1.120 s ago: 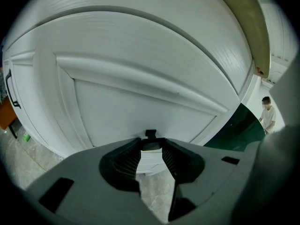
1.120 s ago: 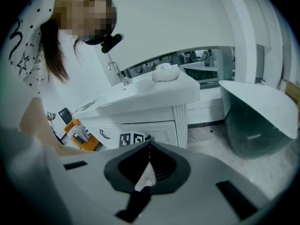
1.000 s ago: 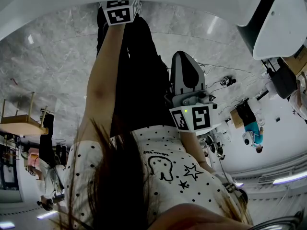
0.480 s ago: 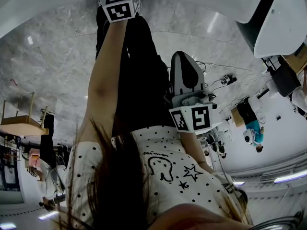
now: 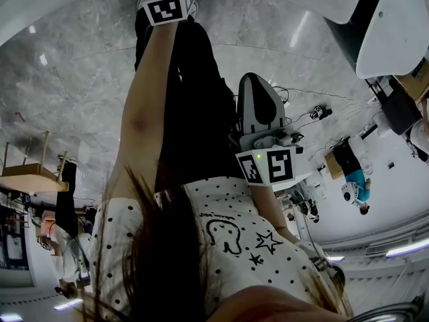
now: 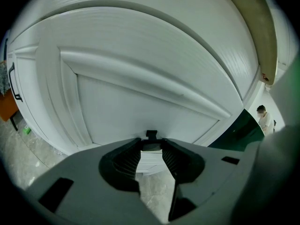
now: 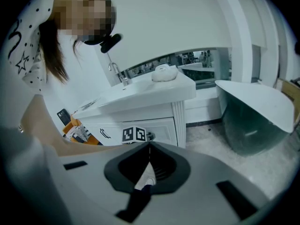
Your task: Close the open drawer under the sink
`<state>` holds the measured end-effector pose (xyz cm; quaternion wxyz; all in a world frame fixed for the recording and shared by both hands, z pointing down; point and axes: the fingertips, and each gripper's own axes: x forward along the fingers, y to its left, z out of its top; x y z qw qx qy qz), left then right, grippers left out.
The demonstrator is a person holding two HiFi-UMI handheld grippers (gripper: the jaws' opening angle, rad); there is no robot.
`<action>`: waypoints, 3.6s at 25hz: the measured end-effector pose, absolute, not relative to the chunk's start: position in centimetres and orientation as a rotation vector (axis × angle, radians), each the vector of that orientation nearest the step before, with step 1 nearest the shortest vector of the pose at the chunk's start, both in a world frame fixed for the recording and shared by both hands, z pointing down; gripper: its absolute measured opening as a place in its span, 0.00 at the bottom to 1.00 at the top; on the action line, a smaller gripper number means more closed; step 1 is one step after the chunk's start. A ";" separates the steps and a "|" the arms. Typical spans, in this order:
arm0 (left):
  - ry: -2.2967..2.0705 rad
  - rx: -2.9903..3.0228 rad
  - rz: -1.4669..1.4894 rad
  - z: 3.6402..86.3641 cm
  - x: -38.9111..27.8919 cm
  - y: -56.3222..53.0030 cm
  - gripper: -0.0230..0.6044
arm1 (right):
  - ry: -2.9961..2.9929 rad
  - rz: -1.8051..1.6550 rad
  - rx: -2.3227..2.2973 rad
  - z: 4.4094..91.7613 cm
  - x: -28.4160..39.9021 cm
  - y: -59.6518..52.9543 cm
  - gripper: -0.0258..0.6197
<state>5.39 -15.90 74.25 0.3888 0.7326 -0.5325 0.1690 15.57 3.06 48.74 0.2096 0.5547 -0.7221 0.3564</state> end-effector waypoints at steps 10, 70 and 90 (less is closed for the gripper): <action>-1.369 1.842 0.452 73.1 4.9 -16.1 0.26 | -2.008 0.978 1.529 48.5 15.1 4.2 0.06; -1.597 2.021 0.364 49.6 0.1 -12.1 0.04 | -2.258 0.786 1.564 36.4 15.1 2.1 0.06; -1.613 2.036 0.431 44.7 0.3 -11.6 0.04 | -2.360 0.632 1.602 31.1 16.2 0.6 0.06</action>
